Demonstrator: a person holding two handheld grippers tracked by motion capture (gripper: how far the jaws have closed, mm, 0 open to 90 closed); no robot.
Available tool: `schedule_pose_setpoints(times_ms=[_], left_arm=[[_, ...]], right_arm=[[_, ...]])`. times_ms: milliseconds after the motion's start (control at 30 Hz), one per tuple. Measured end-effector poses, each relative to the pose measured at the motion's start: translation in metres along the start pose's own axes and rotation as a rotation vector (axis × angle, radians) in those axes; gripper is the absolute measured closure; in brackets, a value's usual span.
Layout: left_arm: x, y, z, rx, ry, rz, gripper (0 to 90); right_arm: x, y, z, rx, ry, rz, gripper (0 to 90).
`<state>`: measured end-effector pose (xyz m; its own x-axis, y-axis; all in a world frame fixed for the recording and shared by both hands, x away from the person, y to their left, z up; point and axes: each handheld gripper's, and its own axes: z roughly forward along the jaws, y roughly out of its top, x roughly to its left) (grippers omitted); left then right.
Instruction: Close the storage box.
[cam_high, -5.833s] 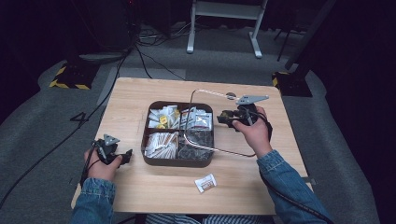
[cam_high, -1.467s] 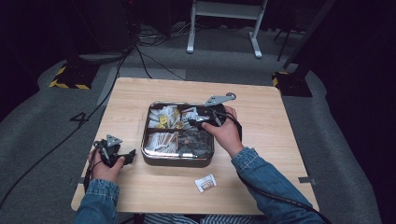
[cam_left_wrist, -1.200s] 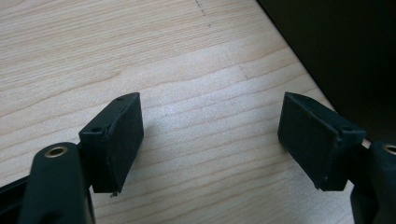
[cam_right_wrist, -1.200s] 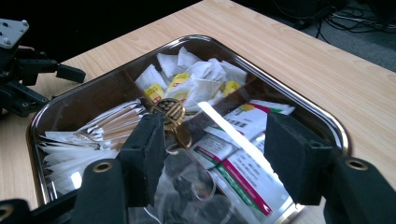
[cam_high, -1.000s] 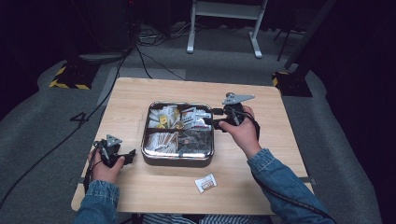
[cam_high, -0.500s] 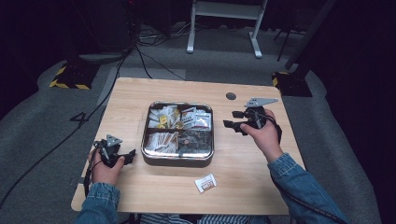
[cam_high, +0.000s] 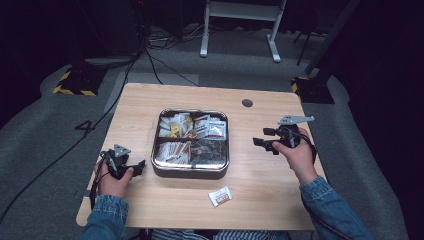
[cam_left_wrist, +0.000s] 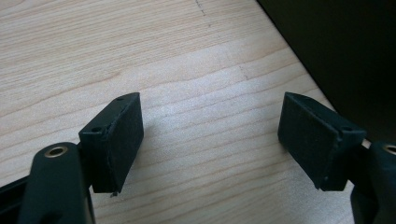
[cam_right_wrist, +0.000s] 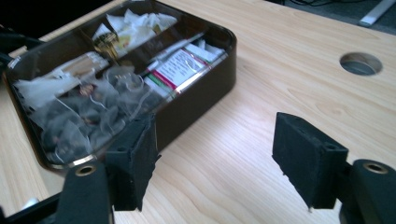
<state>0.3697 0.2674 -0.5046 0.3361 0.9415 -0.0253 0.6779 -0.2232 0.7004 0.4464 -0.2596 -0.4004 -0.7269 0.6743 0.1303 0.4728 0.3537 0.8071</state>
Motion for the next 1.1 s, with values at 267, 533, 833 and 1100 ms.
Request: schedule_pose_setpoints(times_ms=[267, 533, 833, 1100], left_arm=[[0.0, 0.0, 0.0, 0.0, -0.001, 0.0, 22.8], [0.001, 0.0, 0.0, 0.001, -0.008, 0.002, 22.7], [0.001, 0.0, 0.0, 0.001, -0.008, 0.003, 22.7], [0.001, 0.0, 0.0, 0.001, -0.007, 0.003, 22.7]], right_arm=[[-0.01, -0.034, -0.008, 0.034, -0.039, 0.01, 30.0], [-0.019, -0.064, -0.013, 0.053, -0.079, 0.036, 29.5], [-0.036, -0.093, -0.016, 0.075, -0.085, 0.077, 26.7], [-0.042, -0.112, -0.014, 0.095, -0.1, 0.059, 24.2]])
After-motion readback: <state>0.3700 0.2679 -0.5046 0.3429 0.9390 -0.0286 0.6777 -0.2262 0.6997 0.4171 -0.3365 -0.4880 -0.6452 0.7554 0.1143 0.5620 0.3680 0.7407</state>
